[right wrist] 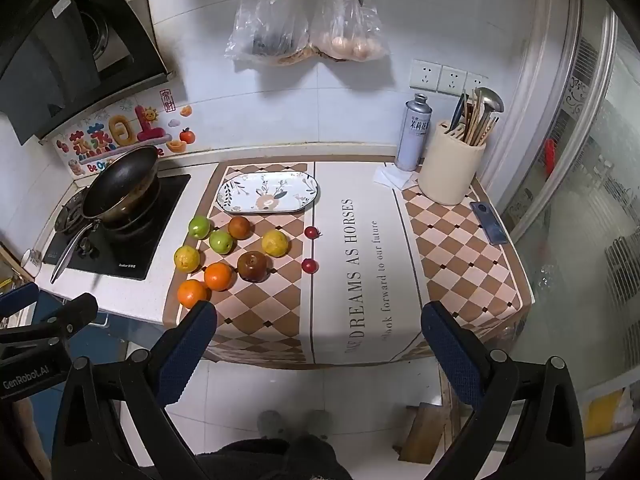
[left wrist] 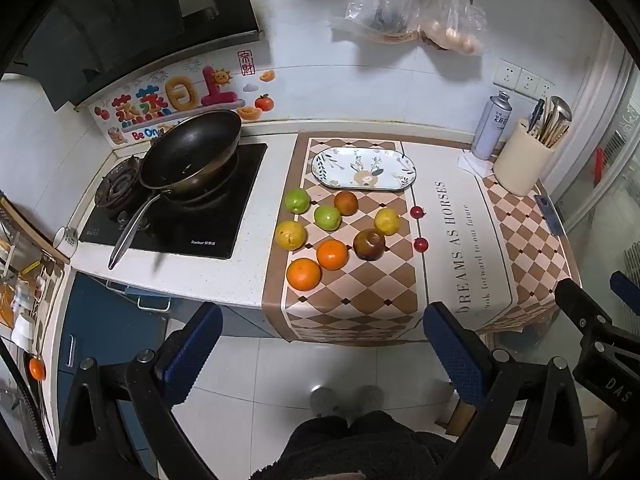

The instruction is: Organize fruits

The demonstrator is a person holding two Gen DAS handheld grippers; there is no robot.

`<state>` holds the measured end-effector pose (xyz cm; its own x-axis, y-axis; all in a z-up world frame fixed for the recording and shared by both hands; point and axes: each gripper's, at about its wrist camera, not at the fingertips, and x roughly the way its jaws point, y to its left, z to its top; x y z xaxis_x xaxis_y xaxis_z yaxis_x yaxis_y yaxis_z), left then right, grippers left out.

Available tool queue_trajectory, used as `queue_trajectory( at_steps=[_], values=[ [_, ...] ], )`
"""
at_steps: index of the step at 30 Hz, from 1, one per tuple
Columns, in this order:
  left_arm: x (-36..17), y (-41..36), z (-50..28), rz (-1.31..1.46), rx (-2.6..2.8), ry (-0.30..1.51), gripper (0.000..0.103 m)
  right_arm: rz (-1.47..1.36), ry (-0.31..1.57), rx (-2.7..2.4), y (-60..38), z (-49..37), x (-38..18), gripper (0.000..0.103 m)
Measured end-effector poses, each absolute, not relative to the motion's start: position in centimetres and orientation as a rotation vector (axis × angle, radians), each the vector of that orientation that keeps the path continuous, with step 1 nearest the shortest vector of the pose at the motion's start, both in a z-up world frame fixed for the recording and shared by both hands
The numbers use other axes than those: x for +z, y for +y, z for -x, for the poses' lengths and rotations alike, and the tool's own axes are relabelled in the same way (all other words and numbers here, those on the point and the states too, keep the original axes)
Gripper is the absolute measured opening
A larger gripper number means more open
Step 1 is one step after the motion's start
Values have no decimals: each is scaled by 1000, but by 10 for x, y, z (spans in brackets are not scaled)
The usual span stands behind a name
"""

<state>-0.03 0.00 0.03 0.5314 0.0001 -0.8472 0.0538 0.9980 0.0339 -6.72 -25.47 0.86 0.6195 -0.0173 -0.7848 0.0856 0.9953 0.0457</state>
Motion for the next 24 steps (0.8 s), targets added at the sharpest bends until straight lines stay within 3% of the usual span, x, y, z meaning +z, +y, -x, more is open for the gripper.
queue_trajectory(
  at_steps=[24],
  values=[
    [8, 4, -6, -62, -31, 1006, 103, -79, 889, -57, -247, 68, 8, 103]
  ],
)
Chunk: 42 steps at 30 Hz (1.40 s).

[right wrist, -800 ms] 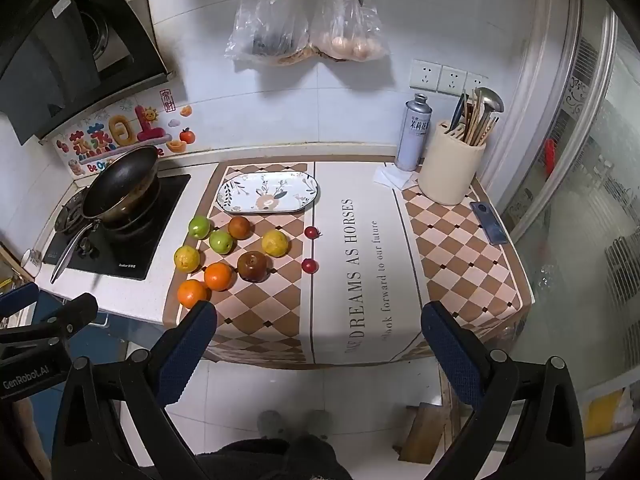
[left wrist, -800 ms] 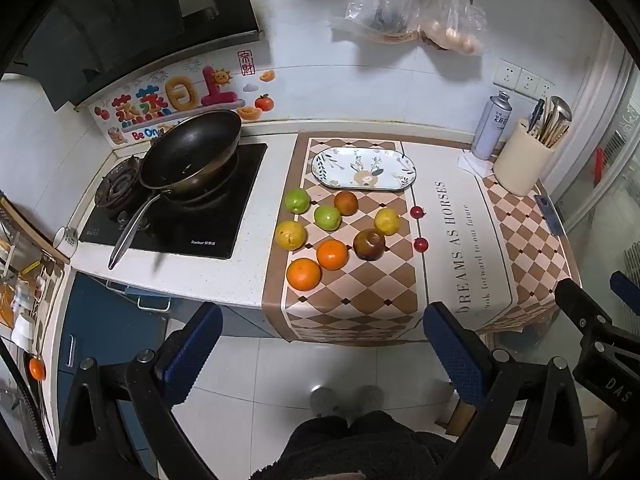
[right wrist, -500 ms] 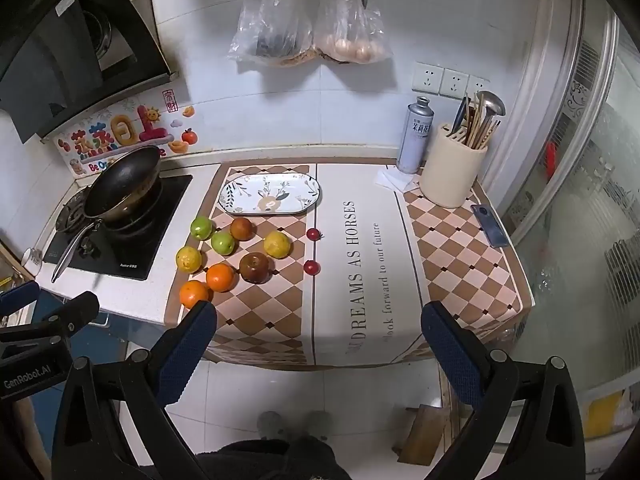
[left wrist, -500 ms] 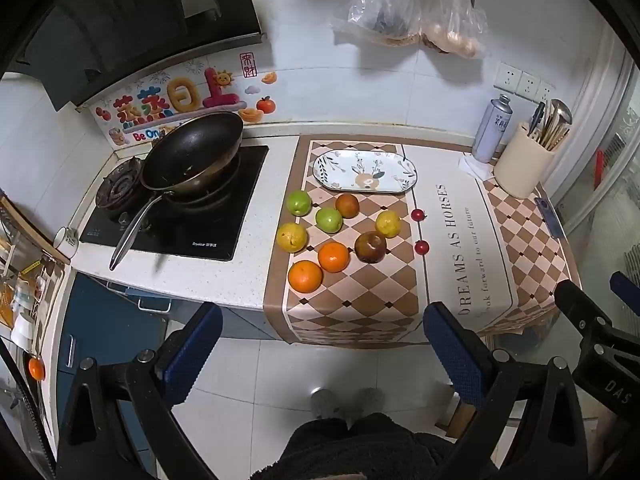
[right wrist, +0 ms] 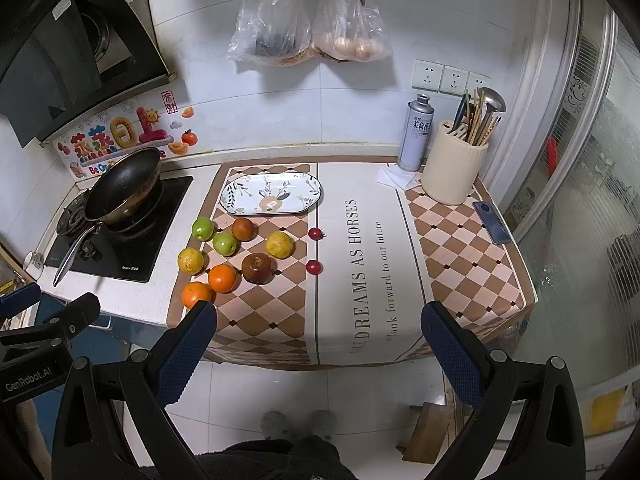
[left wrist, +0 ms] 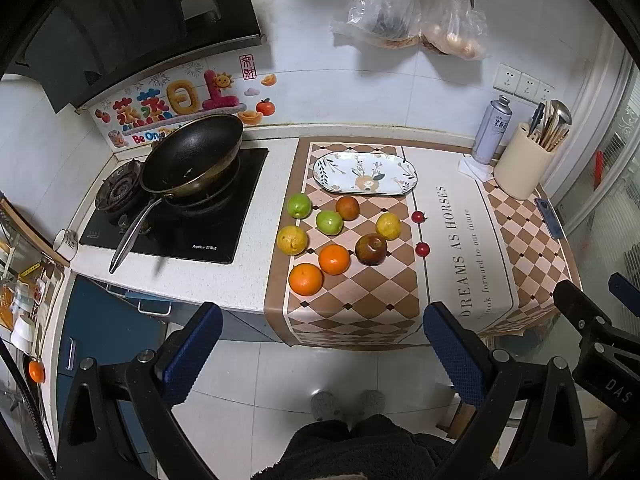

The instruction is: Organize fruits

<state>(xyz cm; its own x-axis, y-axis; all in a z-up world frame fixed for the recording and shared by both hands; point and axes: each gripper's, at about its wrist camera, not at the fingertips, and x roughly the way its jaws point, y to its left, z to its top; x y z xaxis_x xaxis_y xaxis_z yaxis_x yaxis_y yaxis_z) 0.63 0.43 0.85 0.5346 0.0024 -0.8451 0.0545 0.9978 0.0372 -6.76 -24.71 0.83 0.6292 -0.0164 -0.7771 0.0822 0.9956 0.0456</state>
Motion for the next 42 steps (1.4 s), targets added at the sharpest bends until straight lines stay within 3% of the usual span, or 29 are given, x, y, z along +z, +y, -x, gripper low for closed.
queue_trajectory(
  at_steps=[42],
  values=[
    [11, -1, -8, -45, -38, 993, 103, -89, 896, -39, -245, 62, 7, 103]
  ],
)
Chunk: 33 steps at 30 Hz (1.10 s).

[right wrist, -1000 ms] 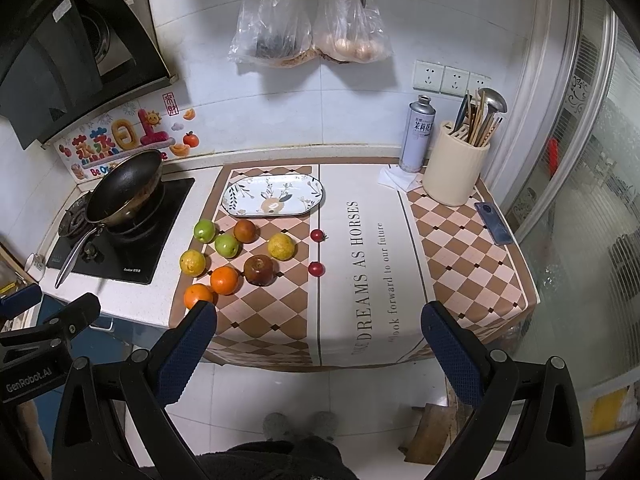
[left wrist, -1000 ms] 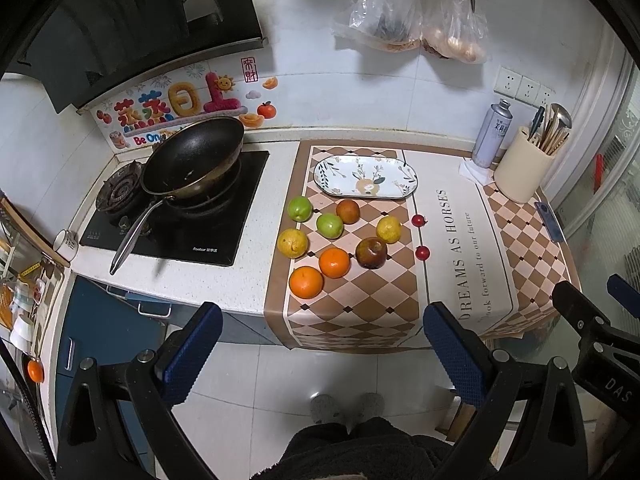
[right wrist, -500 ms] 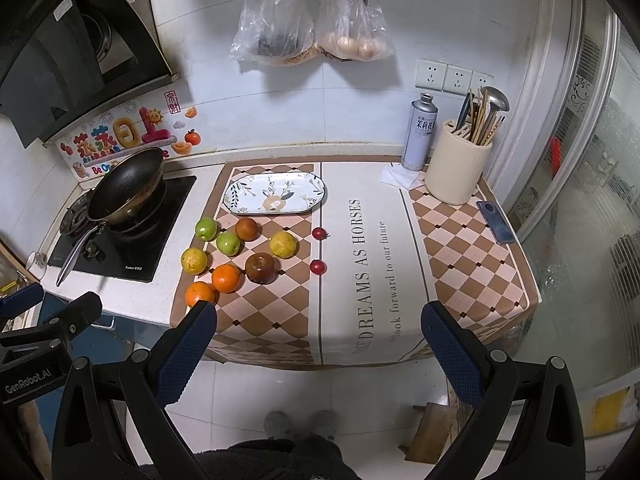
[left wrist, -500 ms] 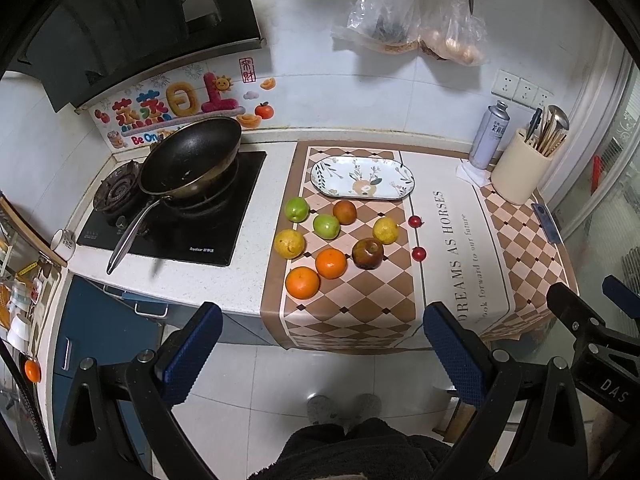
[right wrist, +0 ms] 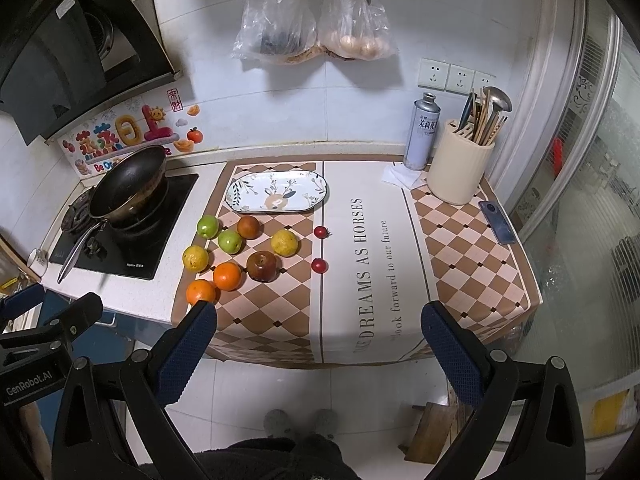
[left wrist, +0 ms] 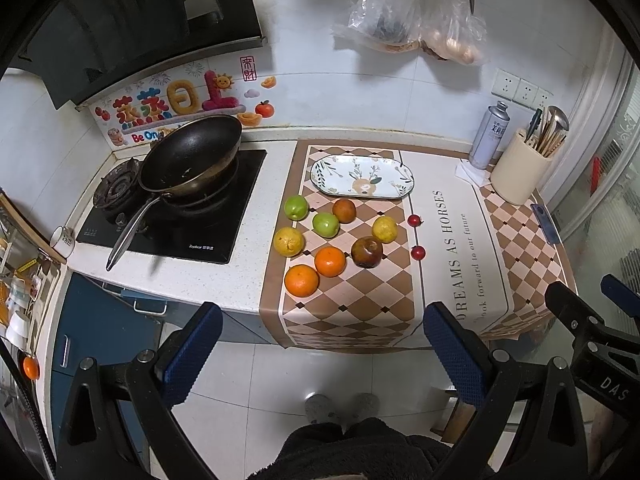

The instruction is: Organize fruits

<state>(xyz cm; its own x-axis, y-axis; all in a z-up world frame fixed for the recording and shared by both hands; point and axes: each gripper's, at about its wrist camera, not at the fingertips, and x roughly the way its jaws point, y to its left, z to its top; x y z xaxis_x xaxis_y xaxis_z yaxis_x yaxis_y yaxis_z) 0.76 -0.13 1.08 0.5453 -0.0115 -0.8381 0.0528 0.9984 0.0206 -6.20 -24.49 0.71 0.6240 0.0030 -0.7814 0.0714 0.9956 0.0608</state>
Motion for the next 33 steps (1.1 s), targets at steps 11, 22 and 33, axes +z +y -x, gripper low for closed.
queue_trajectory(
  at_steps=[11, 22, 33],
  values=[
    [11, 0, -7, -46, -40, 993, 103, -92, 899, -40, -244, 61, 7, 103],
    [11, -2, -9, -34, -41, 993, 103, -107, 898, -31, -247, 63, 7, 103],
    [-16, 7, -30, -89, 143, 907, 103, -264, 945, 78, -269, 25, -44, 103]
  ],
)
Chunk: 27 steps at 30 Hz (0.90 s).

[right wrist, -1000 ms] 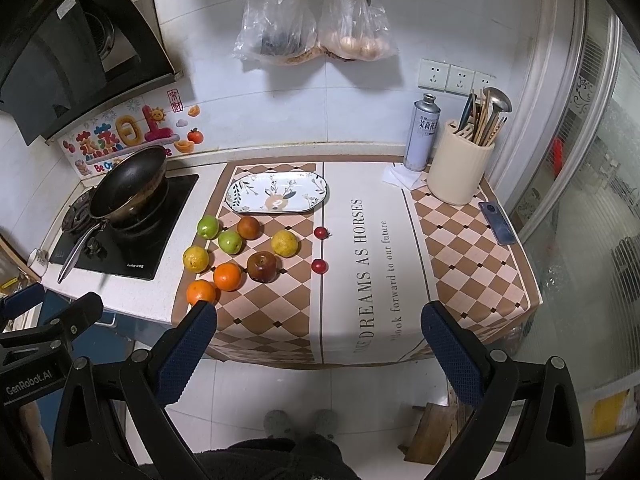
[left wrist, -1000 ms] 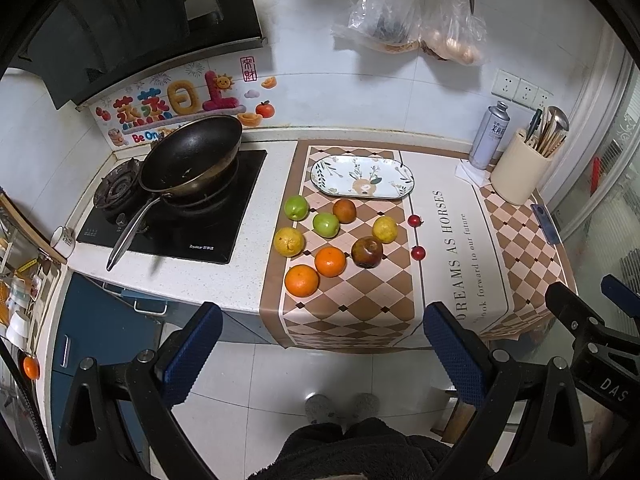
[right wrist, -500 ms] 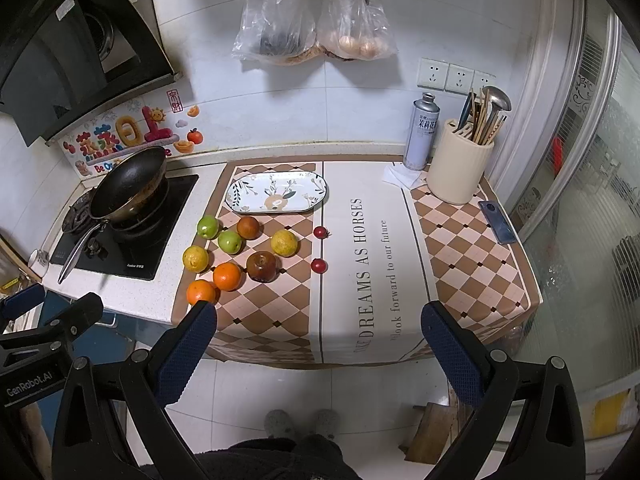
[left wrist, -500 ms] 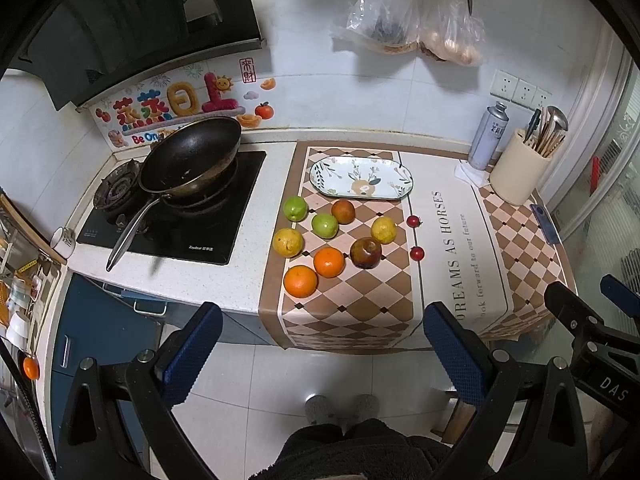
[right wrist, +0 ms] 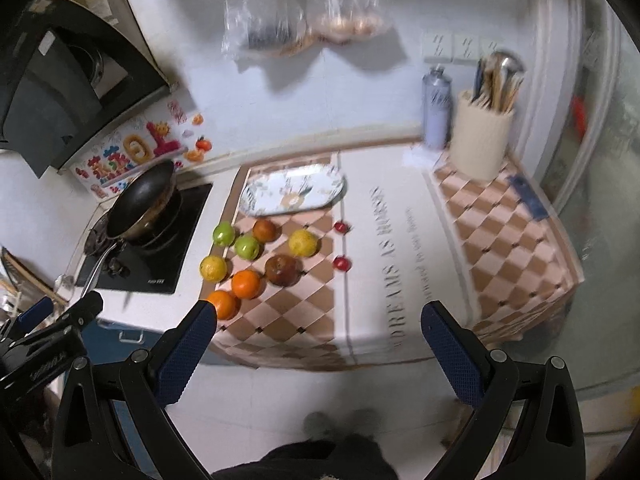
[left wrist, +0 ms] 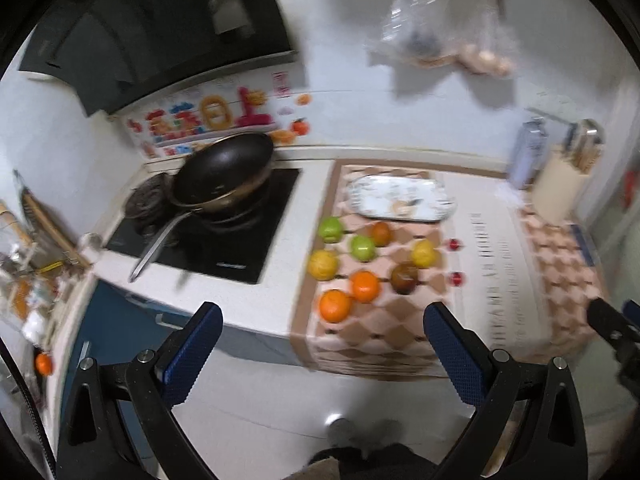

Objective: Organize fruits
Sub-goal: 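Grasp the large yellow citrus with the left tool while the right tool grasps the brown apple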

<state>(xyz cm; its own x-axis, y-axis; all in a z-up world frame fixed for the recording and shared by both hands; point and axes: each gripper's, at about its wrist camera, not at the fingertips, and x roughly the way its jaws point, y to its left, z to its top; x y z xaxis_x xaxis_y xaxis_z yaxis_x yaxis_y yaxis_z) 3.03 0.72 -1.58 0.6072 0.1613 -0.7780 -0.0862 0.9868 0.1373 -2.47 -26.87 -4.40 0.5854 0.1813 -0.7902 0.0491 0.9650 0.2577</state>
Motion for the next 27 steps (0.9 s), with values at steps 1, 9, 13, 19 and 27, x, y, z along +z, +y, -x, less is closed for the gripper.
queue_trajectory(
  at_steps=[1, 9, 13, 19, 27],
  values=[
    [-23, 13, -35, -91, 172, 910, 103, -271, 971, 103, -266, 15, -56, 103],
    [-96, 69, -82, -76, 327, 1071, 103, -302, 1125, 160, -230, -62, -149, 103],
    [-134, 95, -120, 4, 298, 1187, 103, -334, 1220, 125, -219, -108, -196, 103],
    [-188, 110, -202, 77, 181, 1329, 101, -449, 1321, 58, -207, -166, -245, 103],
    [-261, 97, -286, 82, 3, 1534, 93, -593, 1438, -35, -185, -218, -308, 101]
  ],
)
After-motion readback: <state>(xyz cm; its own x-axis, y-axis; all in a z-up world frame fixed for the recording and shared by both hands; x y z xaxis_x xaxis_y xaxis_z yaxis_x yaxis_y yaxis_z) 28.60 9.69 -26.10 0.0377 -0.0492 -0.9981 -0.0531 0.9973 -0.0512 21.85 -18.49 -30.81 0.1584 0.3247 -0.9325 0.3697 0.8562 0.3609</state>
